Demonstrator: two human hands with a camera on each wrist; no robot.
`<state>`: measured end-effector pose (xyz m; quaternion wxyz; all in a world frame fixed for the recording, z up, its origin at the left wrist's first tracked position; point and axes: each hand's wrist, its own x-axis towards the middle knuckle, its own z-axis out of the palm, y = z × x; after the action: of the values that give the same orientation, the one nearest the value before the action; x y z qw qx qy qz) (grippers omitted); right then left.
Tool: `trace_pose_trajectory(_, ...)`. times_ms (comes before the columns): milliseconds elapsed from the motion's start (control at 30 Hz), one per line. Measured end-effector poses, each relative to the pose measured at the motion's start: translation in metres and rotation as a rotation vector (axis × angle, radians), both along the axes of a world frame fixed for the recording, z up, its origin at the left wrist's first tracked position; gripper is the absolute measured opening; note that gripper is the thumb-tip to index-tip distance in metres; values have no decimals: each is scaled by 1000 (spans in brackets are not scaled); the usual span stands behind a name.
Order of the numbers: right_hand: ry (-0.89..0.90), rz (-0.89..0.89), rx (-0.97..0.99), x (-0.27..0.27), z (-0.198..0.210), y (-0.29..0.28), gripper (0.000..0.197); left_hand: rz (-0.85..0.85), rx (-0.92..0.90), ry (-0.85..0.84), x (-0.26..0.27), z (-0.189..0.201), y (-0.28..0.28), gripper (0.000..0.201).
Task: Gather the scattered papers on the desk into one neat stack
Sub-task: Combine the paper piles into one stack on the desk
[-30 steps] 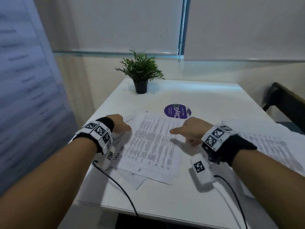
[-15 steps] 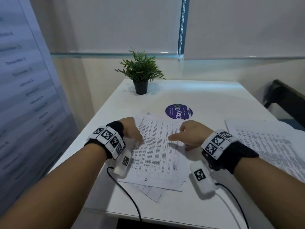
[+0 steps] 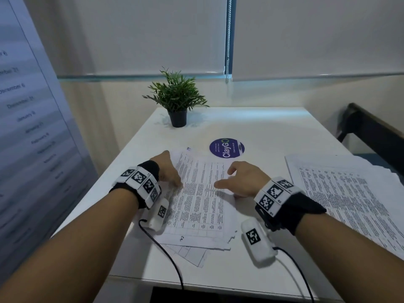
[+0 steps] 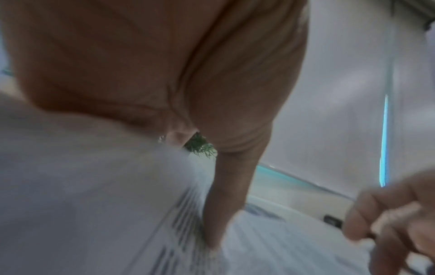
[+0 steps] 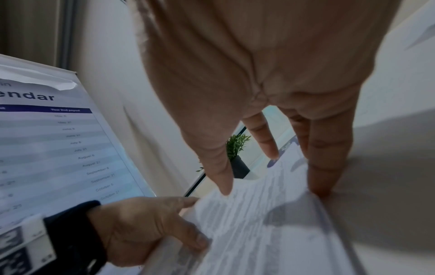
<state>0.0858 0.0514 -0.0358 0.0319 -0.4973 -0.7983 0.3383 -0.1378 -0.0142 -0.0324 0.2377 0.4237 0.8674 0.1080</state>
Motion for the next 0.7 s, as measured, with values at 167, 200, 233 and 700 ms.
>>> trace_pose_trajectory(167, 140, -109, -66, 12, -9, 9, 84, 21, 207, -164, -1, 36, -14, 48)
trace_pose_trajectory(200, 171, -139, -78, 14, -10, 10, 87, -16, 251, -189, -3, 44, -16, 40)
trace_pose_trajectory(233, 212, -175, -93, 16, -9, 12, 85, -46, 304, -224, -2, 51, -18, 35)
trace_pose_trajectory(700, 830, -383, -99, 134, 37, 62, 33, -209, 593, -944, 89, 70, 42, 41)
